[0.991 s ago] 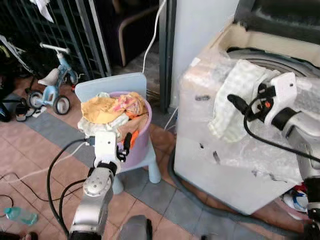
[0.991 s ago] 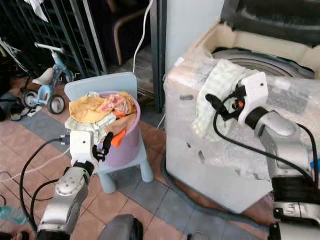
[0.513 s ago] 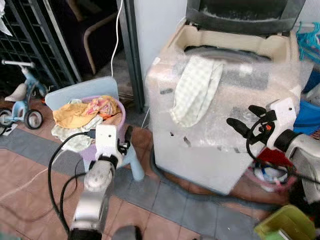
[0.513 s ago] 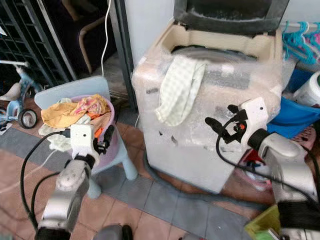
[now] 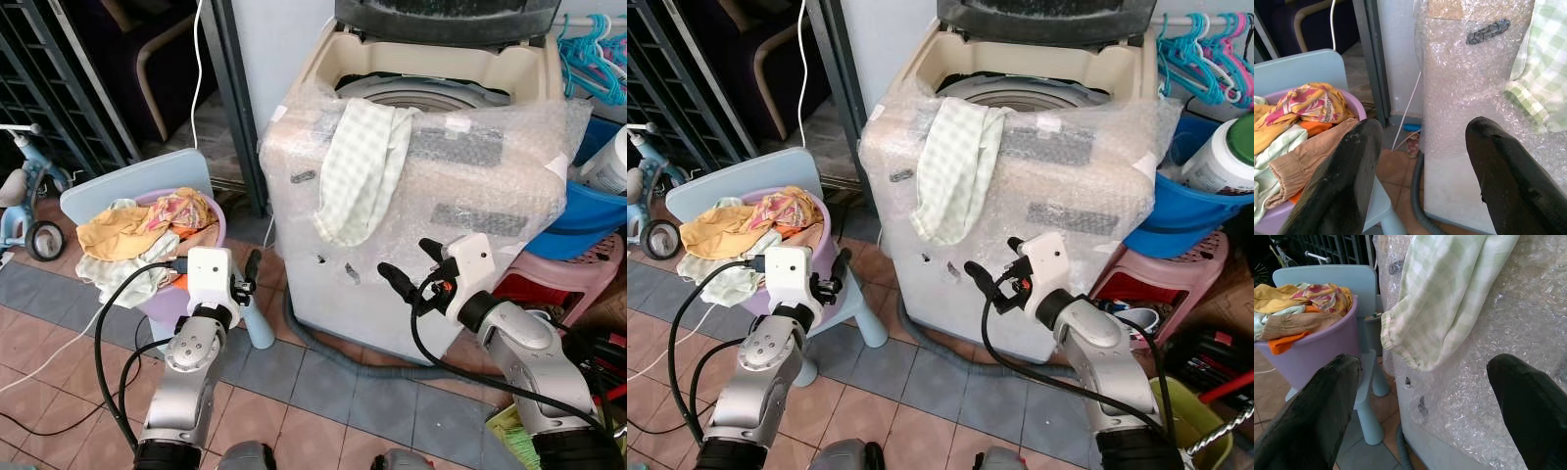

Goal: Clothes washing

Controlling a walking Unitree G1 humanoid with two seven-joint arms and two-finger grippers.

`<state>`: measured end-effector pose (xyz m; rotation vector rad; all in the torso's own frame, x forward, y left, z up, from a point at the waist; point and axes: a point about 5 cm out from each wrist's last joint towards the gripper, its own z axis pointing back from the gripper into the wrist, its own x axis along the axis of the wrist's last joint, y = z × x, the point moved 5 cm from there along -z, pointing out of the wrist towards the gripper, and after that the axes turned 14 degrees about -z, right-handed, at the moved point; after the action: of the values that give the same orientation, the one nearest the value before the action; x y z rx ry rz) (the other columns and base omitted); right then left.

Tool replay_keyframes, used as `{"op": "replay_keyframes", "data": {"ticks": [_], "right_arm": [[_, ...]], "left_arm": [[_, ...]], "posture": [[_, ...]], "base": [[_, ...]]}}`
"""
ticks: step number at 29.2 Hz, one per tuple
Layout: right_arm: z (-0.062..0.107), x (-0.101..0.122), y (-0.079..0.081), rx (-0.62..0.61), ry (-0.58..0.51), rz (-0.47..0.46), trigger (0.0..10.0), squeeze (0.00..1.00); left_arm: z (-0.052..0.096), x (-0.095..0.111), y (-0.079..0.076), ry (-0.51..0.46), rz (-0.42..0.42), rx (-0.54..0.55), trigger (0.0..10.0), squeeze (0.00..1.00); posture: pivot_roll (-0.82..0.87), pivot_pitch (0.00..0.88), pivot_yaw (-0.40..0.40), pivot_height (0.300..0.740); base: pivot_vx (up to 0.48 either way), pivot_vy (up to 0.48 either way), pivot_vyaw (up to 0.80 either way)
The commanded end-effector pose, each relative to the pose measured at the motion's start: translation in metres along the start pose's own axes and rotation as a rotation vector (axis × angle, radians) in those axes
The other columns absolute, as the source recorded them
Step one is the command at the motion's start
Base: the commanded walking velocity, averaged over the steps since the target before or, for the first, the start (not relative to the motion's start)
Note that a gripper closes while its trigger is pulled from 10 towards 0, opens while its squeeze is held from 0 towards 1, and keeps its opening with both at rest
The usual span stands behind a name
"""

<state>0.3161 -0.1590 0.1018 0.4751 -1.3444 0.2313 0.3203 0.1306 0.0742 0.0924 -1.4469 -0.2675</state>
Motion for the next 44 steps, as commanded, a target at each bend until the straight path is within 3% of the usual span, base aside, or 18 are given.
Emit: {"op": "replay_keyframes", "data": {"ticks": [1, 8, 13, 19, 22, 26, 38, 44], "right_arm": [[-0.003, 0.009, 0.001, -0.072, -0.077, 0.007, 10.0, 0.00], [-0.004, 0.029, -0.002, -0.224, -0.206, 0.045, 10.0, 0.00], [-0.004, 0.023, 0.003, -0.250, -0.212, 0.037, 10.0, 0.00], [0.002, 0.017, -0.003, -0.368, -0.243, 0.026, 10.0, 0.00], [0.013, -0.008, 0.007, -0.378, -0.197, 0.019, 10.0, 0.00], [0.016, -0.019, 0.012, -0.377, -0.170, 0.021, 10.0, 0.00], [0.010, -0.009, -0.004, -0.405, -0.185, 0.037, 10.0, 0.00], [0.007, -0.009, -0.002, -0.397, -0.182, 0.034, 10.0, 0.00]], "left_arm": [[0.000, -0.001, 0.007, 0.013, 0.000, 0.014, 10.0, 0.00], [-0.001, -0.001, 0.003, 0.020, 0.000, 0.005, 10.0, 0.00], [-0.001, -0.002, 0.003, 0.027, -0.004, 0.004, 10.0, 0.00], [0.001, -0.002, 0.005, 0.013, -0.018, 0.002, 10.0, 0.00], [0.004, -0.002, 0.004, 0.004, -0.029, -0.008, 10.0, 0.00], [0.004, 0.002, 0.004, -0.025, -0.044, -0.026, 10.0, 0.00], [0.006, 0.005, 0.000, -0.046, -0.044, -0.039, 10.0, 0.00], [0.006, 0.003, -0.002, -0.040, -0.033, -0.043, 10.0, 0.00]], "posture": [[-0.05, 0.063, 0.064, 0.740], [-0.06, 0.062, 0.069, 0.740], [-0.05, 0.063, 0.071, 0.740], [-0.05, 0.060, 0.080, 0.740], [-0.06, 0.062, 0.087, 0.740], [-0.06, 0.060, 0.088, 0.740], [-0.05, 0.062, 0.080, 0.740], [-0.05, 0.063, 0.077, 0.740]], "base": [[0.000, 0.480, 0.00], [0.000, 0.480, 0.00], [0.000, 0.480, 0.00], [0.000, 0.160, 0.00], [0.000, 0.000, 0.00], [0.148, 0.000, 0.00], [0.465, 0.000, 0.00], [0.477, 0.000, 0.00]]}}
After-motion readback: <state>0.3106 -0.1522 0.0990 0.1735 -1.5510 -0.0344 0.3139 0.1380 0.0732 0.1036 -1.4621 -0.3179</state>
